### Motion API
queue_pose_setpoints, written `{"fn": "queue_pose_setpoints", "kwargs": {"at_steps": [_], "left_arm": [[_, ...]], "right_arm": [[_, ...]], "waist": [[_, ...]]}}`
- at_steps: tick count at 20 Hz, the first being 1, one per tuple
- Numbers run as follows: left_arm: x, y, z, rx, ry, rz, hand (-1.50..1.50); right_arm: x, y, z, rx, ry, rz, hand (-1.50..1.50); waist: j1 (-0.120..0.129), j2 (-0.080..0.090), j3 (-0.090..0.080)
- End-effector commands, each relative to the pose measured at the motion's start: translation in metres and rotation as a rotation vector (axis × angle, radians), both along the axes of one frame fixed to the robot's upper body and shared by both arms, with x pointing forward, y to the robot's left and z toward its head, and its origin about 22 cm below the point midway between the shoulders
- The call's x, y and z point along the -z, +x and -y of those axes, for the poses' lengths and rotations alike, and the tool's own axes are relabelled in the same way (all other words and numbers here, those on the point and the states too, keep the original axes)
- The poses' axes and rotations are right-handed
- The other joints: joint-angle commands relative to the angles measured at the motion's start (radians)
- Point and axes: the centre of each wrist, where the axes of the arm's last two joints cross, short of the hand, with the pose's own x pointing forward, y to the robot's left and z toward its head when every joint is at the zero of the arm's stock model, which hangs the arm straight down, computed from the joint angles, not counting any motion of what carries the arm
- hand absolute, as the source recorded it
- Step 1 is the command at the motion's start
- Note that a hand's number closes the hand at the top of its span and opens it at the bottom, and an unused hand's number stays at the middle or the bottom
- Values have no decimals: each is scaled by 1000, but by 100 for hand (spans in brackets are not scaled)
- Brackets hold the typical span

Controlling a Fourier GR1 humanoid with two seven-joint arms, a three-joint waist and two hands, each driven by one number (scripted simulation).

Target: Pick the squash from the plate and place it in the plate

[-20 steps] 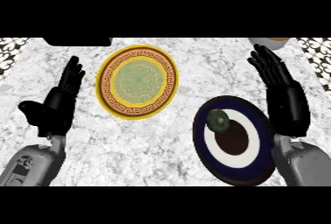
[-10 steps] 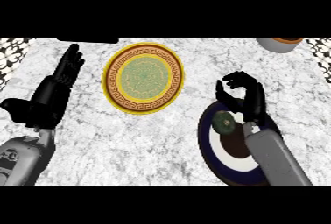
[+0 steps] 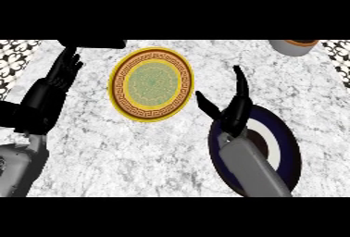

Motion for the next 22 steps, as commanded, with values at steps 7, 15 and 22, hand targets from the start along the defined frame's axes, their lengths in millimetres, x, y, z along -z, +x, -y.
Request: {"fn": "queue_pose_setpoints", "kwargs": {"at_steps": [7,15,22], "left_arm": [[13,-4,-17,-73,11,-19,0],[10,-10,-29,-79,7,-43,0],[12,-21,-22,-42,10,-32,0]], "right_arm": [[-2,32,-9,50,-116,-307,-150],[-4,41,-13,51,-197,-875,-150],[-67,54,-53,54,-185,-1142,-150]], "waist": [[-80,-28,-9],[-89,-41,-9],[-55,-27,-2]]}}
